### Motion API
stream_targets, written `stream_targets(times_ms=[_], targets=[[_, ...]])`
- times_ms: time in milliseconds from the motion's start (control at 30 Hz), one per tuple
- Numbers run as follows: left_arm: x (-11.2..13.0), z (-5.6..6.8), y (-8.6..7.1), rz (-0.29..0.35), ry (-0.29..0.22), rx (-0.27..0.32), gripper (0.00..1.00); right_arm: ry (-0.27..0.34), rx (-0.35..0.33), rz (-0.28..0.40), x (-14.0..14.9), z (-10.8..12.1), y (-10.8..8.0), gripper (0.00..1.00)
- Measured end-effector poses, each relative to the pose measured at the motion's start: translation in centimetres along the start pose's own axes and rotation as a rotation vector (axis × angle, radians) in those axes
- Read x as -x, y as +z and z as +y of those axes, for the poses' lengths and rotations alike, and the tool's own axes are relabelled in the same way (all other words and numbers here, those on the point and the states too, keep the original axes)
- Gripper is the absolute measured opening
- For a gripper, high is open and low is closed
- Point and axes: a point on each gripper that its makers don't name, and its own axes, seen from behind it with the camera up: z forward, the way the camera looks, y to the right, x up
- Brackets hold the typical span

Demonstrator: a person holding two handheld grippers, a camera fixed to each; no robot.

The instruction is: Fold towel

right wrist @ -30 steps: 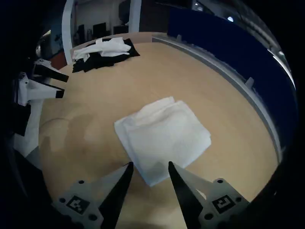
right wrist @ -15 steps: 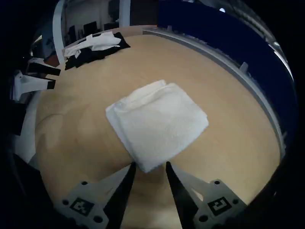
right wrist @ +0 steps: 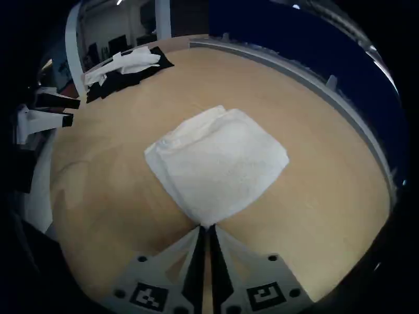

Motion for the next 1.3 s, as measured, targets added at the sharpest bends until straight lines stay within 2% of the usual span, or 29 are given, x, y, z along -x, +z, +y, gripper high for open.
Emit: stream_targets(times_ms=[200,400,767,1000,1300], targets=[[-0.1,0.1,0.0,0.000,0.003,0.003,0.93,-0.016,0.013,0.028,-1.0,0.4,-0.7,0.03],[-0.8,0.3,0.2,0.011,0.009,0.008,0.93,-0.063,0.041,0.080,-3.7,1.2,-2.6,0.03],[-3.2,0.7,0.3,0.055,0.018,0.024,0.93,-0.165,0.113,0.224,-11.4,2.7,-9.6,0.03],[-4.7,1.4,0.2,0.078,0.030,0.036,0.93,-0.162,0.150,0.288,-14.2,4.0,-13.4,0.03],[-5.7,2.6,0.2,0.094,0.055,0.053,0.93,-0.135,0.188,0.304,-14.0,6.2,-15.8,0.03]])
